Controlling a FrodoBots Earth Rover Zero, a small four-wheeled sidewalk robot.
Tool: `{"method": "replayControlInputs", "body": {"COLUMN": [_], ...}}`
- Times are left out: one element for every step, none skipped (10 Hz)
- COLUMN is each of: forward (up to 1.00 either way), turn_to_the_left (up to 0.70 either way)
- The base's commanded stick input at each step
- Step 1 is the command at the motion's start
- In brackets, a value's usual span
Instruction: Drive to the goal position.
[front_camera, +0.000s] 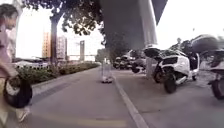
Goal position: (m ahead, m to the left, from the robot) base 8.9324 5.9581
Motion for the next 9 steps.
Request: {"method": "replayControlInputs", "body": {"forward": [0.45,0.45,0.45,0.45,0.45,0.45,0.45,0.45,0.65], "turn_to_the_left": [0.00,0.00,0.00,0.00,0.00,0.00,0.00,0.00,0.00]}}
